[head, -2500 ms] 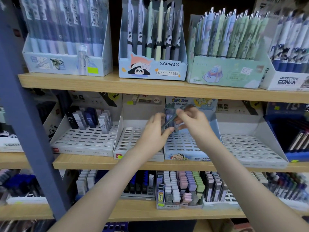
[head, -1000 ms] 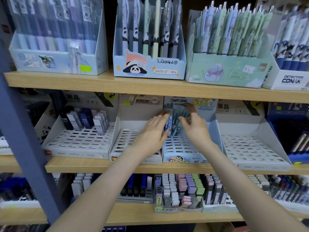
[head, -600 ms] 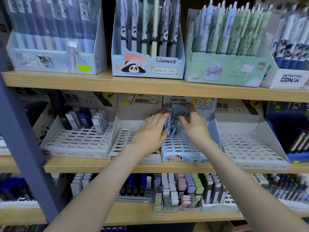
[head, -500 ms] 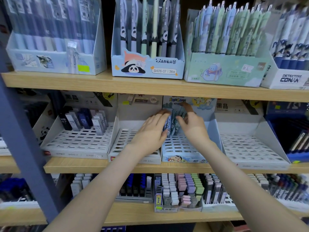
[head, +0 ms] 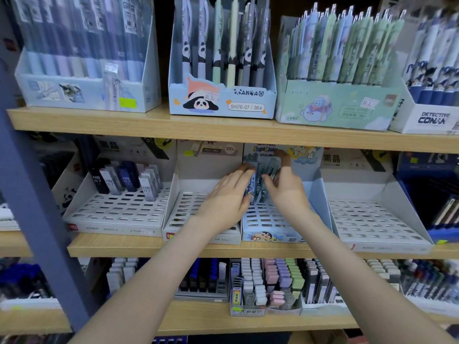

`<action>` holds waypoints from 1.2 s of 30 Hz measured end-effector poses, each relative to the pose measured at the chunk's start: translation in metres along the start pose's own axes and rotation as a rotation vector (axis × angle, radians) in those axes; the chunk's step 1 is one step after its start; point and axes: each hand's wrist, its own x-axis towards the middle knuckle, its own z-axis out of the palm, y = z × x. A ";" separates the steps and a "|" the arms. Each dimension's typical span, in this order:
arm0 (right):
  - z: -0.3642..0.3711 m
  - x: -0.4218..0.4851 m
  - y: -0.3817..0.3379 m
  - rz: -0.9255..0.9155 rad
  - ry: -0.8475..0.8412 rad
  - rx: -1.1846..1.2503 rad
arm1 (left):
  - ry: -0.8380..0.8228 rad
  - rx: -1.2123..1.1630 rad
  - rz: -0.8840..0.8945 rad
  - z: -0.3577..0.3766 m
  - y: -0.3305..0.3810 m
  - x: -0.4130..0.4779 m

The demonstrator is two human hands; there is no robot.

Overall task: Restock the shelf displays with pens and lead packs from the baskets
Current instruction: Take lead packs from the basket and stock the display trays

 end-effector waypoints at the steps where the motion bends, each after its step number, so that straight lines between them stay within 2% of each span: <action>1: 0.000 -0.001 0.000 0.004 -0.002 0.000 | -0.001 -0.004 -0.002 0.001 0.000 0.000; 12: 0.007 -0.009 0.012 0.118 0.178 0.210 | -0.004 -0.027 -0.015 0.002 0.001 -0.001; 26: 0.019 -0.010 0.014 -0.035 -0.013 0.151 | -0.144 -0.062 -0.038 0.000 0.000 -0.006; 36: 0.016 -0.012 0.014 -0.121 -0.034 0.106 | -0.159 -0.058 -0.040 0.000 0.000 -0.006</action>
